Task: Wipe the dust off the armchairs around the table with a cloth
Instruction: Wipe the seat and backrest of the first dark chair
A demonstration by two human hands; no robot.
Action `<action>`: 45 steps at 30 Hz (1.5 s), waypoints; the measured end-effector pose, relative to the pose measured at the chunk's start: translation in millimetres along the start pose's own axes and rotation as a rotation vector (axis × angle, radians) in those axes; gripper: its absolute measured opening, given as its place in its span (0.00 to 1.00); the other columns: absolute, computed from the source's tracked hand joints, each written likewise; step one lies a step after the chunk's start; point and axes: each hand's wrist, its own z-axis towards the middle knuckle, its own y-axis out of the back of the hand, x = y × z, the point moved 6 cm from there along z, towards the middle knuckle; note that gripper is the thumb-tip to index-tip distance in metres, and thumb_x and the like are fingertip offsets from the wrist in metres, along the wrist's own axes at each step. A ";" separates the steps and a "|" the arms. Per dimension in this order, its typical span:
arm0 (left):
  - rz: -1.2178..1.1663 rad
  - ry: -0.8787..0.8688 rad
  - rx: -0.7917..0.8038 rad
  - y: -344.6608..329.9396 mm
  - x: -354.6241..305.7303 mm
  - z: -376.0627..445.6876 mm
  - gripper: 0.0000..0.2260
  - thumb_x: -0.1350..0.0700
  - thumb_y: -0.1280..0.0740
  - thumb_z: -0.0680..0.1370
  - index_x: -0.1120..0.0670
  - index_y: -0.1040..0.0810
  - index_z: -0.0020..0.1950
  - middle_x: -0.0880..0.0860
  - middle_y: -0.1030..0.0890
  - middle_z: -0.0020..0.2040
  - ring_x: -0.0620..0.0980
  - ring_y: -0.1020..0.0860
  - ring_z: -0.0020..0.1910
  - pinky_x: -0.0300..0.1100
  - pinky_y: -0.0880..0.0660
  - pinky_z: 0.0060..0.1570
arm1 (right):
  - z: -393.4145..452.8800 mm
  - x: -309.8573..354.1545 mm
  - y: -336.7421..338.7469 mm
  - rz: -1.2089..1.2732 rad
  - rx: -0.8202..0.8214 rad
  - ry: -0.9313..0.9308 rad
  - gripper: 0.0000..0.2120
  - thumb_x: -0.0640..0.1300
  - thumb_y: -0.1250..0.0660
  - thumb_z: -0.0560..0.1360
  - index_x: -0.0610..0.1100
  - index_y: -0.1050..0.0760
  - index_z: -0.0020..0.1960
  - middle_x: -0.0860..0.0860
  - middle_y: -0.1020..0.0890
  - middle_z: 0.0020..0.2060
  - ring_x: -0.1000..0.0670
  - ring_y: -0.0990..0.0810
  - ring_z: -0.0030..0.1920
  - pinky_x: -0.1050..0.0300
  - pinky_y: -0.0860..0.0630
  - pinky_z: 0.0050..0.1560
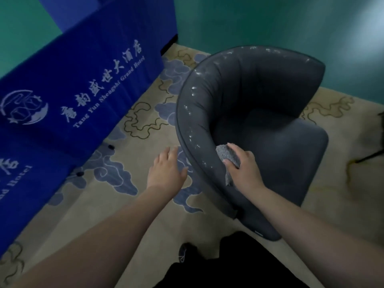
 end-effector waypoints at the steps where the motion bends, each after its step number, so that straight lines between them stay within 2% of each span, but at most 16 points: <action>1: -0.017 -0.013 0.005 -3.2 -2.9 4.4 0.32 0.44 0.37 0.77 0.50 0.47 0.76 0.52 0.40 0.75 0.55 0.39 0.71 0.50 0.37 0.67 | -1.5 -0.5 0.2 -0.012 -0.004 -0.004 0.22 0.49 0.35 0.78 0.61 0.35 0.69 0.53 0.34 0.54 0.65 0.29 0.47 0.79 0.36 0.42; 6: -0.110 0.004 0.102 -31.1 -13.7 19.0 0.35 0.44 0.36 0.77 0.50 0.50 0.78 0.53 0.44 0.76 0.55 0.42 0.74 0.51 0.39 0.70 | -1.7 -12.4 -1.7 -0.031 0.046 -0.038 0.26 0.47 0.35 0.78 0.63 0.40 0.71 0.54 0.34 0.54 0.64 0.30 0.49 0.75 0.37 0.45; 11: -0.174 0.083 0.161 -50.7 -7.9 32.4 0.38 0.43 0.35 0.76 0.49 0.54 0.78 0.53 0.47 0.77 0.55 0.45 0.75 0.50 0.41 0.70 | 9.1 -32.2 -10.0 -0.031 0.146 -0.067 0.29 0.46 0.34 0.78 0.64 0.42 0.72 0.53 0.33 0.55 0.59 0.29 0.51 0.65 0.35 0.54; 15: -0.266 0.116 0.167 -60.0 -0.8 49.6 0.36 0.45 0.35 0.77 0.48 0.53 0.78 0.50 0.47 0.78 0.53 0.44 0.75 0.50 0.39 0.69 | 19.2 -44.1 -26.8 -0.044 0.216 -0.013 0.29 0.48 0.33 0.76 0.66 0.41 0.71 0.55 0.34 0.54 0.61 0.28 0.51 0.71 0.34 0.48; 18: -0.349 0.154 0.193 -68.1 4.5 63.5 0.36 0.46 0.34 0.77 0.47 0.52 0.78 0.52 0.42 0.76 0.54 0.37 0.72 0.51 0.33 0.67 | 23.7 -47.7 -45.1 -0.059 0.214 0.008 0.28 0.57 0.32 0.72 0.68 0.39 0.69 0.56 0.34 0.51 0.58 0.27 0.49 0.66 0.28 0.48; 21: -0.384 0.164 0.217 -74.1 7.7 74.3 0.37 0.47 0.33 0.77 0.47 0.53 0.78 0.52 0.38 0.75 0.53 0.28 0.65 0.53 0.28 0.61 | 26.8 -50.5 -51.5 -0.128 0.121 0.053 0.26 0.57 0.33 0.73 0.65 0.35 0.69 0.55 0.34 0.48 0.54 0.29 0.48 0.61 0.28 0.51; 24: -0.444 0.173 0.243 -79.0 10.5 80.4 0.39 0.50 0.32 0.77 0.47 0.54 0.78 0.49 0.35 0.74 0.45 0.22 0.51 0.44 0.25 0.51 | 16.2 -49.0 -51.7 -0.179 0.073 0.146 0.26 0.50 0.30 0.73 0.59 0.31 0.69 0.53 0.33 0.47 0.53 0.30 0.47 0.59 0.27 0.51; 26: -0.461 0.175 0.247 -80.2 12.7 82.7 0.39 0.51 0.31 0.76 0.47 0.54 0.79 0.47 0.32 0.72 0.43 0.21 0.47 0.42 0.25 0.48 | 7.0 -41.6 -54.8 -0.193 0.055 0.233 0.26 0.46 0.27 0.72 0.53 0.28 0.68 0.51 0.32 0.47 0.50 0.29 0.46 0.55 0.26 0.51; 28: -0.467 0.189 0.243 -80.6 15.9 84.2 0.38 0.51 0.32 0.77 0.47 0.54 0.78 0.44 0.28 0.67 0.45 0.20 0.47 0.43 0.24 0.45 | 11.3 -30.6 -61.3 -0.210 0.038 0.305 0.25 0.44 0.26 0.71 0.49 0.25 0.67 0.48 0.31 0.47 0.48 0.29 0.45 0.53 0.25 0.49; 29: -0.468 0.197 0.239 -80.1 17.0 84.7 0.38 0.51 0.32 0.77 0.46 0.54 0.78 0.40 0.27 0.63 0.44 0.20 0.45 0.39 0.25 0.41 | 18.8 -24.6 -65.0 -0.216 0.030 0.319 0.25 0.43 0.26 0.71 0.49 0.25 0.66 0.47 0.31 0.47 0.48 0.29 0.45 0.54 0.26 0.49; 32: -0.465 0.216 0.245 -78.4 19.2 88.6 0.39 0.50 0.33 0.77 0.46 0.56 0.79 0.37 0.30 0.53 0.37 0.23 0.39 0.30 0.33 0.32 | 43.9 -12.9 -73.6 -0.208 0.005 0.280 0.24 0.43 0.27 0.72 0.50 0.25 0.67 0.49 0.33 0.47 0.49 0.30 0.47 0.58 0.28 0.52; 34: -0.475 0.226 0.262 -76.9 20.2 93.4 0.39 0.49 0.33 0.78 0.45 0.57 0.78 0.39 0.28 0.52 0.37 0.22 0.38 0.31 0.33 0.32 | 43.8 -14.9 -72.7 -0.192 0.001 0.240 0.24 0.43 0.27 0.72 0.52 0.26 0.67 0.50 0.33 0.47 0.50 0.30 0.47 0.60 0.29 0.53; 38: -0.474 0.221 0.295 -76.6 22.1 103.2 0.37 0.50 0.34 0.78 0.44 0.57 0.78 0.44 0.24 0.58 0.45 0.20 0.41 0.38 0.29 0.37 | 11.0 -18.4 -65.8 -0.212 0.018 0.288 0.23 0.43 0.25 0.70 0.50 0.23 0.65 0.47 0.31 0.47 0.49 0.30 0.47 0.57 0.27 0.50; 41: -0.485 0.235 0.292 -77.3 24.3 103.4 0.35 0.50 0.36 0.79 0.43 0.56 0.78 0.39 0.24 0.47 0.44 0.20 0.36 0.37 0.27 0.32 | 30.5 -4.2 -74.7 -0.209 0.039 0.317 0.22 0.42 0.25 0.70 0.49 0.22 0.64 0.45 0.29 0.47 0.47 0.29 0.47 0.55 0.26 0.49; 42: -0.503 0.247 0.291 -78.5 25.9 103.4 0.34 0.50 0.37 0.79 0.42 0.55 0.78 0.38 0.24 0.47 0.44 0.19 0.37 0.38 0.24 0.34 | 44.7 2.0 -79.2 -0.201 0.039 0.318 0.22 0.42 0.26 0.71 0.49 0.23 0.64 0.44 0.29 0.47 0.47 0.28 0.47 0.55 0.26 0.50; 45: -0.580 0.264 0.281 -79.1 29.7 104.9 0.33 0.51 0.37 0.79 0.39 0.53 0.77 0.45 0.24 0.63 0.47 0.19 0.50 0.48 0.20 0.50 | 74.7 8.4 -85.2 -0.185 0.019 0.293 0.22 0.43 0.27 0.72 0.49 0.24 0.65 0.45 0.31 0.48 0.46 0.29 0.49 0.56 0.28 0.55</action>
